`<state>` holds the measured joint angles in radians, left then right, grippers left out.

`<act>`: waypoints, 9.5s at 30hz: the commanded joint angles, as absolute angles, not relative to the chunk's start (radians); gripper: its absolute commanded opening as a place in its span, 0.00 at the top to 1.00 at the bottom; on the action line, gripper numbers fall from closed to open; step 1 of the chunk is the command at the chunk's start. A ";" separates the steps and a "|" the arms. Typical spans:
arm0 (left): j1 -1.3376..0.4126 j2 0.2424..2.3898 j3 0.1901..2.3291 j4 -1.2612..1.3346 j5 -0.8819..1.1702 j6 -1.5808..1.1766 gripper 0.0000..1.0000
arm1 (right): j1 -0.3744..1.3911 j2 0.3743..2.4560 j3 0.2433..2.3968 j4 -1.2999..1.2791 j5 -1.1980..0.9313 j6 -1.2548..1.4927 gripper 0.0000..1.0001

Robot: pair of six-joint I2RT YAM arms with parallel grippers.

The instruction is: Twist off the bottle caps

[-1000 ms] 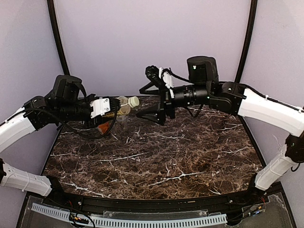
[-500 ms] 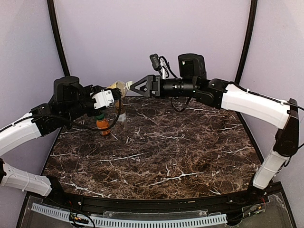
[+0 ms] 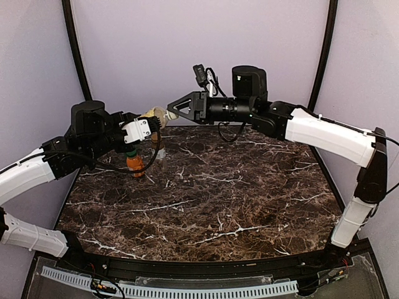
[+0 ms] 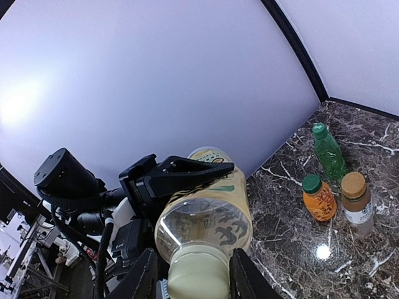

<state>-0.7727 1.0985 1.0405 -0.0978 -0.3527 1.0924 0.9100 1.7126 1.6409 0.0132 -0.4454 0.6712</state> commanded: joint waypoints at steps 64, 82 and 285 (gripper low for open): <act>-0.778 1.062 0.993 -0.056 -0.360 1.037 0.69 | 0.935 1.616 1.620 -0.103 -0.361 0.424 0.23; -0.778 1.056 0.968 -0.021 -0.361 1.086 0.69 | 0.931 1.721 1.704 -0.056 -0.450 0.527 0.55; -0.711 0.919 1.003 -0.448 0.394 0.521 0.77 | 0.830 1.398 1.238 0.439 -0.764 0.050 0.20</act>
